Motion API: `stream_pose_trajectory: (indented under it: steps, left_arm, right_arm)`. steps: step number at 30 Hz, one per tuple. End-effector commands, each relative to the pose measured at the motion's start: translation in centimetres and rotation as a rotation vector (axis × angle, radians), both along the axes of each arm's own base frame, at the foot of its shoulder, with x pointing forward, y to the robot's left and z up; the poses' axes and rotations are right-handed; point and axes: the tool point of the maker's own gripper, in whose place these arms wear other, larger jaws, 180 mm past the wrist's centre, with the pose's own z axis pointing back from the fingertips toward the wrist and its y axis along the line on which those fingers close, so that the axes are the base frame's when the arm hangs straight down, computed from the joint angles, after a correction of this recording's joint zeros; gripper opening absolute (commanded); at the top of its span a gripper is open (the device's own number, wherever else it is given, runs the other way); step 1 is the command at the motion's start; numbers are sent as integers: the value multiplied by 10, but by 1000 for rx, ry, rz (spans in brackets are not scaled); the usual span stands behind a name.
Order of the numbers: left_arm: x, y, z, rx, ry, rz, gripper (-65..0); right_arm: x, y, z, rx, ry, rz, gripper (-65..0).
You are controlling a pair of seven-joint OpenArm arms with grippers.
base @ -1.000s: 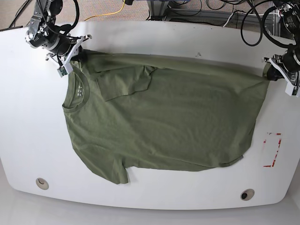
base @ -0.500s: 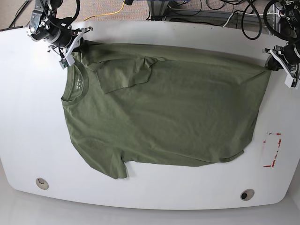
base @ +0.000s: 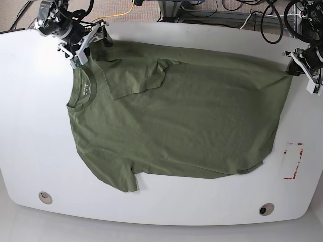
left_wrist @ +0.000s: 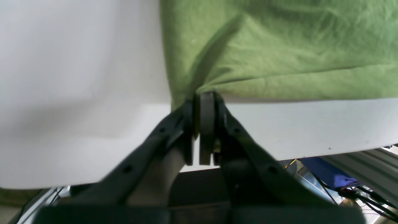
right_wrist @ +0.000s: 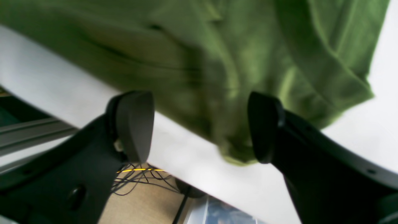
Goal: Layout the t-shirt on the table in an organized manner, then fold the t-shirt properly
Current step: 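Drag the shirt's shoulder edge with both grippers to straighten it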
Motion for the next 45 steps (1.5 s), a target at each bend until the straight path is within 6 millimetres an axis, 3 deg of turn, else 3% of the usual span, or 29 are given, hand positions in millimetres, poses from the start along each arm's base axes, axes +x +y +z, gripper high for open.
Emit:
stream_pose_trajectory:
  steps: [1,25,27,38,45]
  left_arm:
    - [6,4,11,20,-33,-9,-650]
    - [8,3,11,20,-37,-15,-650]
    - [9,3,11,20,-38,-15,-650]
    - [25,3,22,22,-87,-13,-650]
    - [38,2,31,17,-128,-10,-650]
  right_arm:
    - [10,2,12,7,-53,6,-198]
    - [51,12,11,53,-88,-23,-206]
    - [50,13,8,59,-74,-27,-236]
    - [46,15,-1,79,-45,-39,-620]
    - [44,16,2,71,-50,-32,-650]
